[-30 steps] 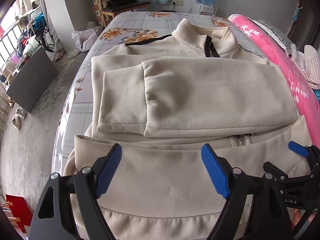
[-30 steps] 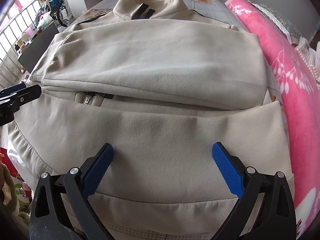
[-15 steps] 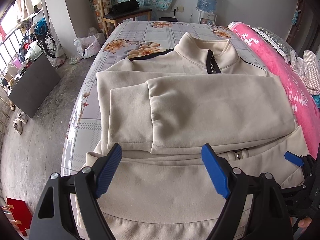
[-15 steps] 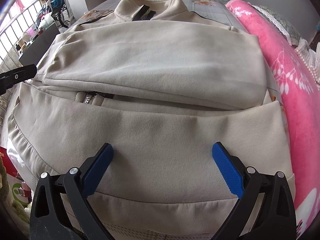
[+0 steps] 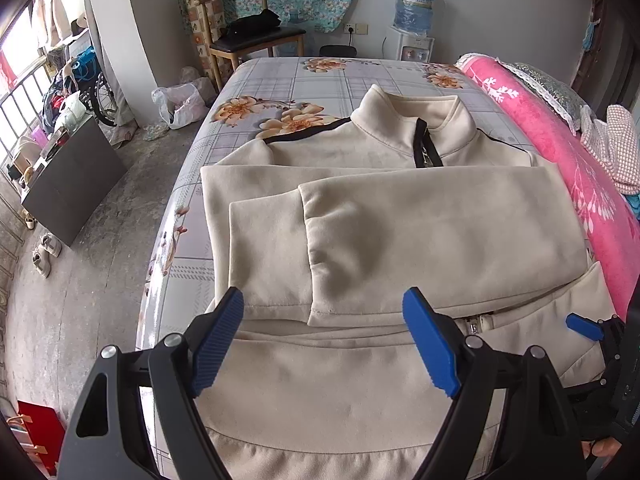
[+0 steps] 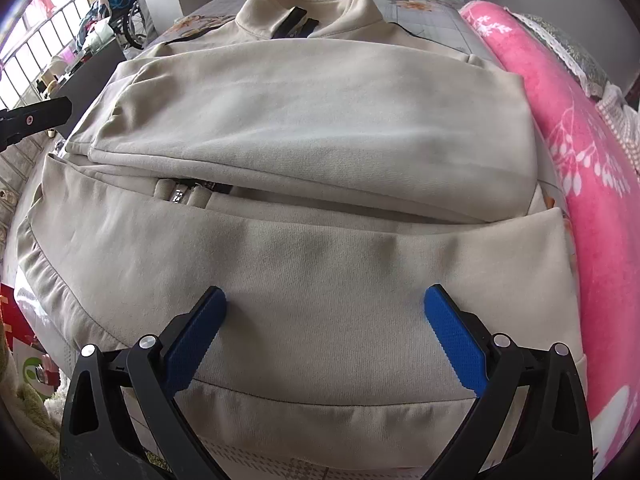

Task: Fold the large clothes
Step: 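Move both open tools over the jacket to its collar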

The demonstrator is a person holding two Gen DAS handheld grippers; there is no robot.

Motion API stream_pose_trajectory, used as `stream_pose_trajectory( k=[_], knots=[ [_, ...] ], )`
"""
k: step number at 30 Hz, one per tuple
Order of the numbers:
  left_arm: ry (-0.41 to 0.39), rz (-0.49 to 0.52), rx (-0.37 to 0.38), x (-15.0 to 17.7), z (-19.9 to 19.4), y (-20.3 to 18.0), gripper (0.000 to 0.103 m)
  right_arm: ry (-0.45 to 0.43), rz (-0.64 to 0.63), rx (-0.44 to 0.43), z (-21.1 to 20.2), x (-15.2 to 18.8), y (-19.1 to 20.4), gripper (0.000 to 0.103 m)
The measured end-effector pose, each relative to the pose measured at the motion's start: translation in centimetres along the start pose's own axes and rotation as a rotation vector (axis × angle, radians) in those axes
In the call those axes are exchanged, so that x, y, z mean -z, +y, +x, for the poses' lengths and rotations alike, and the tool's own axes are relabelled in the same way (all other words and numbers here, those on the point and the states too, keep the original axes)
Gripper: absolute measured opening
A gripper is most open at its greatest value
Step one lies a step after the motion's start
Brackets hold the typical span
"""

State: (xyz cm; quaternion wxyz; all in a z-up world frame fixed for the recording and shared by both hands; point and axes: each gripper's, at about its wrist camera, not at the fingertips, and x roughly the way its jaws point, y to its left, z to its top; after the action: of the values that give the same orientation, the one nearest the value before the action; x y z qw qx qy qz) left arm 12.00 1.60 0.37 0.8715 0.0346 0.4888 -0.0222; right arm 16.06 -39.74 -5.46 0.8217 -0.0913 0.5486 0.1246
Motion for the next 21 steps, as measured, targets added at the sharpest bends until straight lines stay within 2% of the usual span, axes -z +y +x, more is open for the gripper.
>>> stream_pose_trajectory(
  k=[4, 9, 16, 21],
  knots=[
    [-0.012, 0.004, -0.019, -0.3, -0.2, -0.1, 0.08, 0.012, 0.007, -0.038, -0.4, -0.4, -0.6, 0.095],
    [-0.035, -0.003, -0.052, -0.9, -0.5, 0.0, 0.08, -0.036, 0.033, -0.117, -2.2, -1.4, -1.5, 0.095],
    [-0.055, -0.001, -0.091, -1.8, -0.4, -0.2, 0.08, -0.129, 0.068, -0.215, -5.0, -4.6, -3.5, 0.095],
    [-0.065, 0.005, -0.1, -2.6, 0.0, -0.6, 0.08, -0.17, 0.054, -0.234, -5.5, -7.4, -4.4, 0.095]
  ],
)
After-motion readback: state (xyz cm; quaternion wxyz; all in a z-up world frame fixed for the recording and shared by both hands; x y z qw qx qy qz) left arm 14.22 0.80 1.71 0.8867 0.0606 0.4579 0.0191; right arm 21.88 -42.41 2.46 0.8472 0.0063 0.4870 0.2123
